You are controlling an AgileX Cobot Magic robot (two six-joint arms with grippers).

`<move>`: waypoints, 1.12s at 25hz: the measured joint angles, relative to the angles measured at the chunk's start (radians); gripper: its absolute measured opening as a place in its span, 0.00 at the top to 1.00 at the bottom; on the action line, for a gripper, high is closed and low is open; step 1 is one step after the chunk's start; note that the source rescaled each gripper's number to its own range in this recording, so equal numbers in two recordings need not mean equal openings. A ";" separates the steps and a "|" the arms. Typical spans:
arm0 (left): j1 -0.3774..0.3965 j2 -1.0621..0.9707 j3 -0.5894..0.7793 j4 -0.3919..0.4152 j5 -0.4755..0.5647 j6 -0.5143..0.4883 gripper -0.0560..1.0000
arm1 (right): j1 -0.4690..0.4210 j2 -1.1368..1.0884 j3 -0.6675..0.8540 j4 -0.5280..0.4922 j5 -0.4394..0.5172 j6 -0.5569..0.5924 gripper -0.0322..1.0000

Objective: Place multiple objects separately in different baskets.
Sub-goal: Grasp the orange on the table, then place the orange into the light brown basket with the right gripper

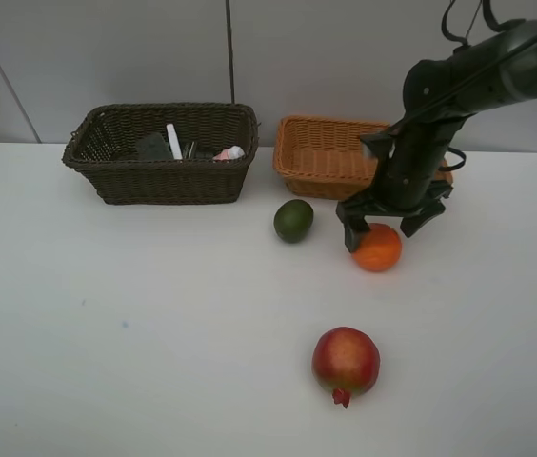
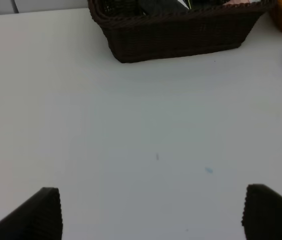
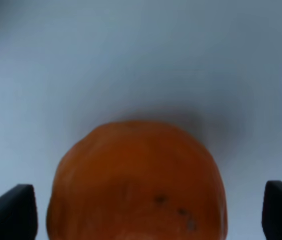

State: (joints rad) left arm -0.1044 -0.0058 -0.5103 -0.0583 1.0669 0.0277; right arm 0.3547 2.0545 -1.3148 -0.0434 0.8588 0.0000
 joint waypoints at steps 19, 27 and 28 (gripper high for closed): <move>0.000 0.000 0.000 -0.007 0.000 0.000 0.12 | -0.001 0.086 -0.013 -0.034 -0.010 0.000 0.58; 0.000 0.000 0.000 -0.007 0.000 0.000 0.12 | -0.030 0.055 -0.248 -0.044 0.161 0.000 0.58; 0.000 0.000 0.000 -0.007 0.000 0.000 0.12 | -0.048 0.050 -0.291 -0.044 0.173 0.000 0.58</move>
State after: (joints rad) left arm -0.1044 -0.0058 -0.5103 -0.0657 1.0669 0.0277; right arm 0.3065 2.1050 -1.6056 -0.0875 1.0319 0.0000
